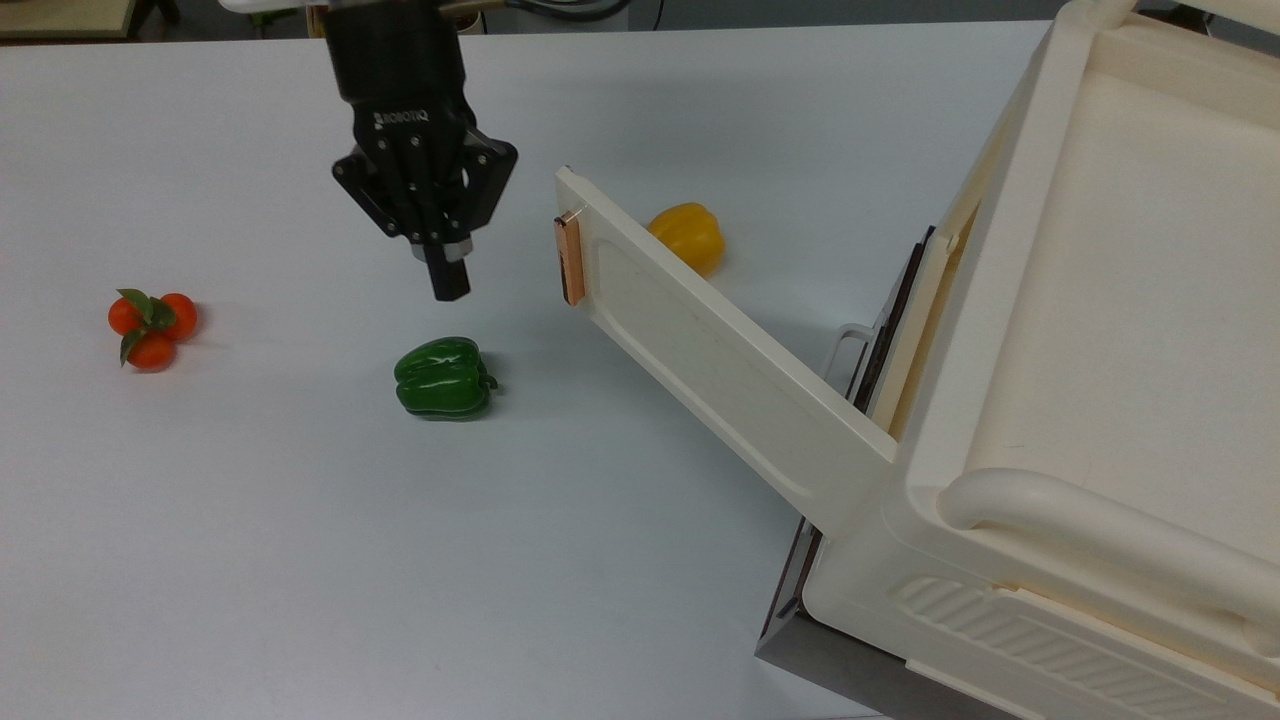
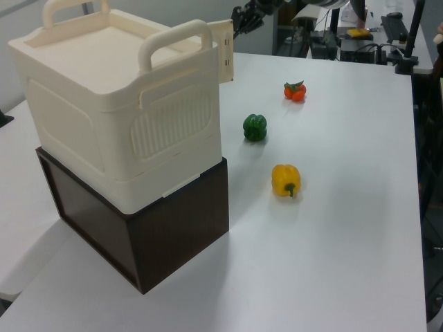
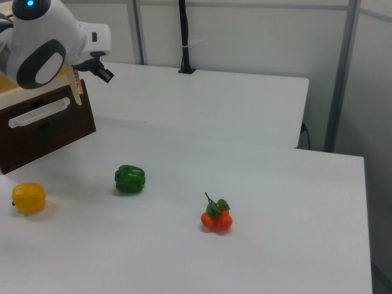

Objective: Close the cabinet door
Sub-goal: 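Lower the gripper beside the outer face of the open cream door, then push the cream door with the gripper, swinging it shut against the cabinet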

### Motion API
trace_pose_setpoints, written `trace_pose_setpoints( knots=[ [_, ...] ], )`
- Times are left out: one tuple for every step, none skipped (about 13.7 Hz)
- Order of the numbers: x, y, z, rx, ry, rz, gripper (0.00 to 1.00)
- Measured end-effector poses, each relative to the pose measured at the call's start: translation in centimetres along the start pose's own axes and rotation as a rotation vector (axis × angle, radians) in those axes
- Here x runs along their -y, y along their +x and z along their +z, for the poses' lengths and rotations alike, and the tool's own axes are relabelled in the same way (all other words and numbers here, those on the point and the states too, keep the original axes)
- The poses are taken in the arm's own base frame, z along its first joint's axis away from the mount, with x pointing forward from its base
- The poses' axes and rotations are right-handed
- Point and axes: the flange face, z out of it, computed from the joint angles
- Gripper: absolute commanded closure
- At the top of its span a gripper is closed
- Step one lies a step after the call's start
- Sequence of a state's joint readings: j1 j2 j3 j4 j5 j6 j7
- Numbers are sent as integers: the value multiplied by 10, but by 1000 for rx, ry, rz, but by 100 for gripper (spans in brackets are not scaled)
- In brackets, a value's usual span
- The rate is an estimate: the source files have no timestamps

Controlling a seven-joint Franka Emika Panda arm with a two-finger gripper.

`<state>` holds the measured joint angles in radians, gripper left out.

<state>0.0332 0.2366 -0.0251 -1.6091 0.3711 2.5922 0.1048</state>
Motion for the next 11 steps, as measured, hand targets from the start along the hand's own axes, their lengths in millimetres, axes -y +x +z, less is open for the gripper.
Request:
trace_pose_setpoints(
  knots=[
    [4,-3,3,6,4,-5,100],
    [7,-5,5,9,6,-9,100],
    [9,-6,5,11,8,-11,100],
    [11,-7,6,12,9,-13,100],
    [12,-8,7,16,11,-14,100],
    [15,-11,9,22,15,-17,100],
    [20,-16,12,32,20,-22,100],
    [25,-21,15,42,26,-27,100],
    [30,-26,18,55,32,-32,100],
    [35,-31,21,68,38,-38,100],
    [43,-36,23,82,47,-45,100]
  ],
)
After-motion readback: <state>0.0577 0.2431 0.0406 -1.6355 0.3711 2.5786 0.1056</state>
